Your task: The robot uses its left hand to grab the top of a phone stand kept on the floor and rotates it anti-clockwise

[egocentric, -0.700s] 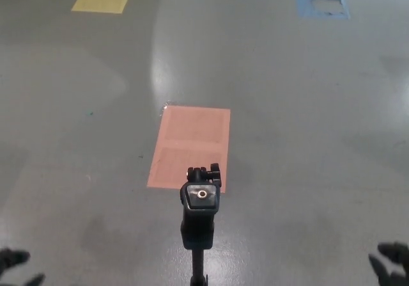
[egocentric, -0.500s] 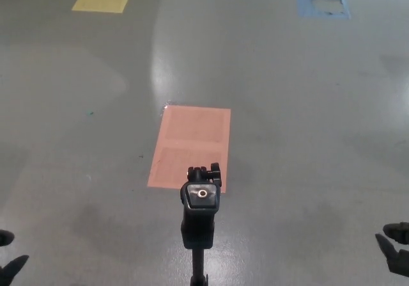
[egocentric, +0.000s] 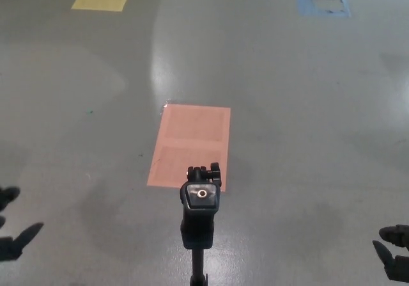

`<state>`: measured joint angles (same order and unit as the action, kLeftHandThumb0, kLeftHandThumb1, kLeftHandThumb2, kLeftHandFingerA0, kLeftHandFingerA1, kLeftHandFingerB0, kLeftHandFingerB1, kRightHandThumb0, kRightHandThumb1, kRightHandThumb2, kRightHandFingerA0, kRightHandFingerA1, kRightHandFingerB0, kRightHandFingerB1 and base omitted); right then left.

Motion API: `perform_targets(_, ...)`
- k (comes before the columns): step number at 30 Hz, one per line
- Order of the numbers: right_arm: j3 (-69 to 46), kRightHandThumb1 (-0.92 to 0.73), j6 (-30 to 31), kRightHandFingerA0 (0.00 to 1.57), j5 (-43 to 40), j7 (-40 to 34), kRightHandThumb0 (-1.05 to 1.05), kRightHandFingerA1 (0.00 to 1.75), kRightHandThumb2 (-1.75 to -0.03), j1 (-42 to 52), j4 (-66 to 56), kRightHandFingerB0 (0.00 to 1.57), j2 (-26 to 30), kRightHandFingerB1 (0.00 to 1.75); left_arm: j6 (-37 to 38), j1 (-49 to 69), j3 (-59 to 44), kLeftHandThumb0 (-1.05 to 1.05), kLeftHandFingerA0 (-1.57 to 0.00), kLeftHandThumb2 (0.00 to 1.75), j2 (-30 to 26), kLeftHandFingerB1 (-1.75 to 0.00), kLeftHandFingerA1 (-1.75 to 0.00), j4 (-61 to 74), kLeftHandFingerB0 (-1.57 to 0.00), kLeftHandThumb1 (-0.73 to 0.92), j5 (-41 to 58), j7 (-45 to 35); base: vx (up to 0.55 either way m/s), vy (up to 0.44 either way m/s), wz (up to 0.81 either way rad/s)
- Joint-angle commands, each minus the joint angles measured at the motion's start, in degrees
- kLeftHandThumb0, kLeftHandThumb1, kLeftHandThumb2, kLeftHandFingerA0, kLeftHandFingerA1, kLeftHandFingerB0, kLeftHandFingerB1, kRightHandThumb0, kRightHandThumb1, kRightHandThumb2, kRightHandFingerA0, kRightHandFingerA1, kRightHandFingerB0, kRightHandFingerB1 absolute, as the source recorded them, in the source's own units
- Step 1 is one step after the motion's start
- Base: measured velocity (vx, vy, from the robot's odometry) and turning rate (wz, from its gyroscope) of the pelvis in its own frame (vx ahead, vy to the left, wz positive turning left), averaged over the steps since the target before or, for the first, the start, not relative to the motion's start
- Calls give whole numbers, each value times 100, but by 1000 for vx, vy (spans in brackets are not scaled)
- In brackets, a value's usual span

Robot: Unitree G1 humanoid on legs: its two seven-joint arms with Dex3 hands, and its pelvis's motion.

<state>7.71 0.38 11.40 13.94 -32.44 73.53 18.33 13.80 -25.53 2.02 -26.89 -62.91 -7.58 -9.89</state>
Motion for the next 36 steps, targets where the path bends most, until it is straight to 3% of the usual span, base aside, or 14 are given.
perform_targets(1, 93, -75, -235, 4, 221, -385, -70, 33, -102, -39, -30, 3, 99, 19, 1658, 1192, -417, -72, 0, 87, -177, -17, -23, 3248, 0, 48, 767, -540, 0, 0, 0)
perform_targets(2, 82, -75, -229, 4, 203, -364, -70, 31, -102, -43, -16, 3, 109, 19, 1490, 1443, -456, -80, -8, 86, -234, -11, -20, 4078, 0, 50, 778, -521, 0, 0, 0)
perform_targets(6, 75, -75, -195, 4, 185, -341, -72, 32, -103, -83, 8, 4, 115, 19, 1067, 1827, -556, -76, -2, 86, -380, -13, -18, 5744, 0, 47, 1323, -916, 0, 0, 0)
perform_targets(10, -21, -75, -172, 5, 80, -261, -74, 29, -101, -92, 26, 4, 127, 16, 802, 1977, -577, -80, -4, 84, -528, -8, -13, 6647, 0, 49, 1506, -1097, 0, 0, 0)
perform_targets(14, -71, -76, -133, 5, 28, -246, -76, 29, -101, -86, 36, 5, 129, 13, 548, 2103, -587, -73, 0, 86, -716, -13, -19, 7526, 0, 43, 1565, -1230, 0, 0, 0)
perform_targets(15, -67, -76, -143, 3, 31, -249, -73, 28, -102, -82, 34, 2, 132, 14, 466, 2142, -578, -79, 0, 57, -768, -13, -25, 7844, 0, 54, 1631, -1295, 0, 0, 0)
perform_targets(16, -64, -76, -143, 2, 34, -252, -73, 28, -102, -82, 33, 1, 134, 14, 480, 2151, -572, -76, -3, 85, -788, -9, -17, 7971, 0, 44, 1606, -1303, 0, 0, 0)
perform_targets(20, -90, -76, -137, 1, 10, -263, -73, 27, -103, -82, 37, 0, 135, 14, 747, 2107, -546, -81, -9, 84, -836, 0, -12, 8378, -1, 49, 1295, -1268, 0, 0, 0)
perform_targets(28, -99, -77, -106, 1, -1, -226, -73, 27, -104, -107, 23, 0, 158, 13, 558, 1937, -435, -81, -6, 86, -930, -6, -10, 9187, -1, 48, 1092, -1392, 0, 0, 0)
perform_targets(31, -105, -76, -117, 1, -6, -228, -70, 29, -102, -123, 19, 0, 165, 15, 317, 1852, -393, -89, -13, 88, -930, 0, -10, 9530, -3, 54, 1063, -1423, 0, 0, 0)
perform_targets(35, -134, -76, -150, 1, -35, -200, -69, 28, -102, -119, 35, 0, 157, 15, 280, 1806, -369, -79, -13, 79, -898, -6, -20, 9732, 0, 48, 1020, -1433, 0, 0, 0)
perform_targets(36, -141, -76, -170, 1, -42, -188, -69, 30, -102, -116, 41, 0, 158, 15, 537, 1782, -336, -40, -6, 66, -772, -21, -33, 9703, 0, 41, 873, -1315, 0, 0, 0)
